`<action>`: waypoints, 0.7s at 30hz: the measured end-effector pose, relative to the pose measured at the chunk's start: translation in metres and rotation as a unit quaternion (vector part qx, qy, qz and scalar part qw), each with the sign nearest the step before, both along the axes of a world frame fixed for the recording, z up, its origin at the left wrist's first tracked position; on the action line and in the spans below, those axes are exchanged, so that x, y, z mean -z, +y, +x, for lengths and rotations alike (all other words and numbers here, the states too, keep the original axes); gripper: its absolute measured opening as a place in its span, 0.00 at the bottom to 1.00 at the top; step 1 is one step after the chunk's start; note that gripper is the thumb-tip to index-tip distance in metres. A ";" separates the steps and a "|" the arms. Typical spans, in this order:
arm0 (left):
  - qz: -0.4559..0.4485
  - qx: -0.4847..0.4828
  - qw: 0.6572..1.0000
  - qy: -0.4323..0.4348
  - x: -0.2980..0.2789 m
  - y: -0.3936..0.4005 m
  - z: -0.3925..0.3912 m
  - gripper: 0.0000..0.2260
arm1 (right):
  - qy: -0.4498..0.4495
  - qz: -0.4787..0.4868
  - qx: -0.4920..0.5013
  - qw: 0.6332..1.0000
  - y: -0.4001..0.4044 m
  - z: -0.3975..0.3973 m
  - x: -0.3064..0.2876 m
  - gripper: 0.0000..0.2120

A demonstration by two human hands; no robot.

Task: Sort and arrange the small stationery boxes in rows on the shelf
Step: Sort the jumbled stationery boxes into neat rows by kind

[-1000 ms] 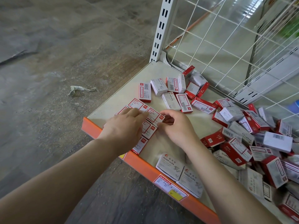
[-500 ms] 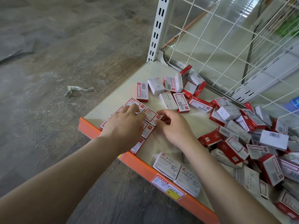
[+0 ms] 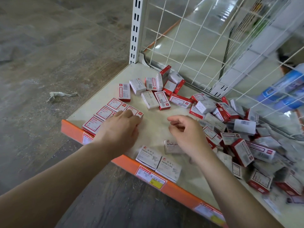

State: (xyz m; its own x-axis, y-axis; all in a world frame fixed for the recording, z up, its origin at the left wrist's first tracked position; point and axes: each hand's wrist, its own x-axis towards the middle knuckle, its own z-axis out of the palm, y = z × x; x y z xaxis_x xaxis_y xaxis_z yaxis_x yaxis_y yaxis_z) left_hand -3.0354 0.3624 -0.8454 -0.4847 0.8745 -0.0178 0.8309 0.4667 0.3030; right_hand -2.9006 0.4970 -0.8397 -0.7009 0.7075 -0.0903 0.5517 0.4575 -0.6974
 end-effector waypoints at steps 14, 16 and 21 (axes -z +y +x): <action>-0.038 0.104 0.989 -0.094 -0.007 0.030 0.063 0.12 | 0.020 0.108 0.117 0.987 0.010 0.083 -0.016 0.12; -0.049 0.108 0.987 -0.106 -0.007 0.031 0.068 0.12 | 0.006 0.131 0.125 0.983 0.014 0.088 -0.015 0.15; -0.061 0.113 0.983 -0.129 -0.006 0.031 0.072 0.12 | -0.100 0.137 0.094 0.981 0.019 0.086 -0.012 0.24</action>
